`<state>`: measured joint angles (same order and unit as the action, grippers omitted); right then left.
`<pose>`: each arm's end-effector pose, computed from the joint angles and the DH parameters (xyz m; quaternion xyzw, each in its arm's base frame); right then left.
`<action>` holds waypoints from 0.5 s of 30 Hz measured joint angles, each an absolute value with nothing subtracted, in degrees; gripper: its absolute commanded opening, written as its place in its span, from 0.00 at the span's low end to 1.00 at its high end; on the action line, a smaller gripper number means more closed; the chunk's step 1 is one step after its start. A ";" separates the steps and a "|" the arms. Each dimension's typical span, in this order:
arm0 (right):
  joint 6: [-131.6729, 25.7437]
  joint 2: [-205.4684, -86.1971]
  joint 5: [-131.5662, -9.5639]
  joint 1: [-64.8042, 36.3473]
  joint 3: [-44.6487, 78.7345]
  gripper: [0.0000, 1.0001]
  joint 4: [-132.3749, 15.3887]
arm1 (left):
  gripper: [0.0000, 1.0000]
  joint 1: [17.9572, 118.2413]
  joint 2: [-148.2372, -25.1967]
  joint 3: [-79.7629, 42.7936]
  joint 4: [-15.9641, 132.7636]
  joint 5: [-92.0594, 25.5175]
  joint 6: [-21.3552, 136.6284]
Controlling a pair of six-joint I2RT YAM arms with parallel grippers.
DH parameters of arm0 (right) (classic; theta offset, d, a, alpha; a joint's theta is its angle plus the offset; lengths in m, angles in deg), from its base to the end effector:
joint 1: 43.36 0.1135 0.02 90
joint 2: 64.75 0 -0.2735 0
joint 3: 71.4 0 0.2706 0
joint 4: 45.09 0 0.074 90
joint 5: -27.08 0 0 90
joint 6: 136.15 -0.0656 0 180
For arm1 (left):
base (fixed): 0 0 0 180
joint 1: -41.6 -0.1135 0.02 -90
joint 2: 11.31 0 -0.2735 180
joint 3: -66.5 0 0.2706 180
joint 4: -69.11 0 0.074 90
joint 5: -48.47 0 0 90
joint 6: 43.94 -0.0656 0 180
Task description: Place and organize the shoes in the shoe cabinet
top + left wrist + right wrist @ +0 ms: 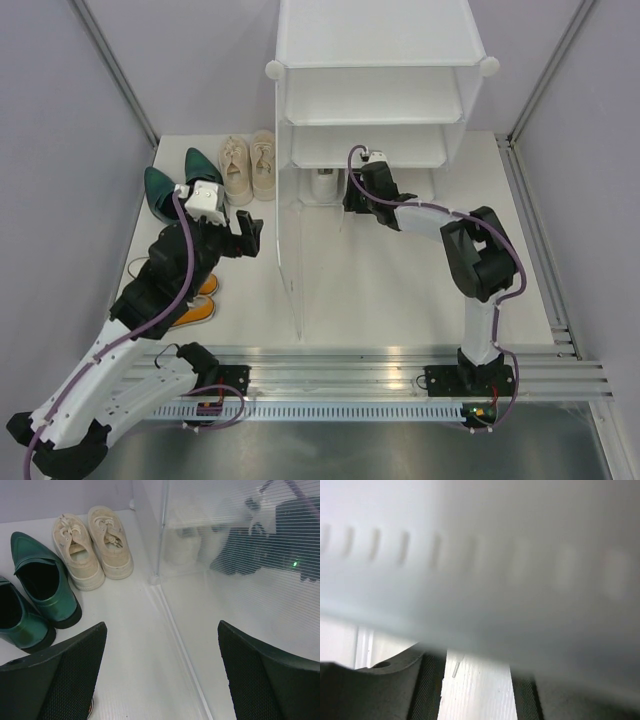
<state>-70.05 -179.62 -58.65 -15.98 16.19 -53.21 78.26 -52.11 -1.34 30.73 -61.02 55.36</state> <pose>0.4366 0.2206 0.1568 -0.0099 0.8881 0.1685 0.4275 0.1632 -0.0942 0.3885 0.0761 0.7661 -0.1233 0.6262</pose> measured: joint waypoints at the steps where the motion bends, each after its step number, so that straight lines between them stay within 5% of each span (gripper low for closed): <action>1: -69.94 -178.75 -58.83 -16.11 15.38 0.59 -52.99 | 0.94 78.13 -52.26 -1.30 30.71 -61.15 55.36; 15: -72.02 -150.62 -60.71 -13.29 -8.03 0.61 -50.26 | 0.98 76.25 -55.06 -1.21 30.49 -68.58 56.06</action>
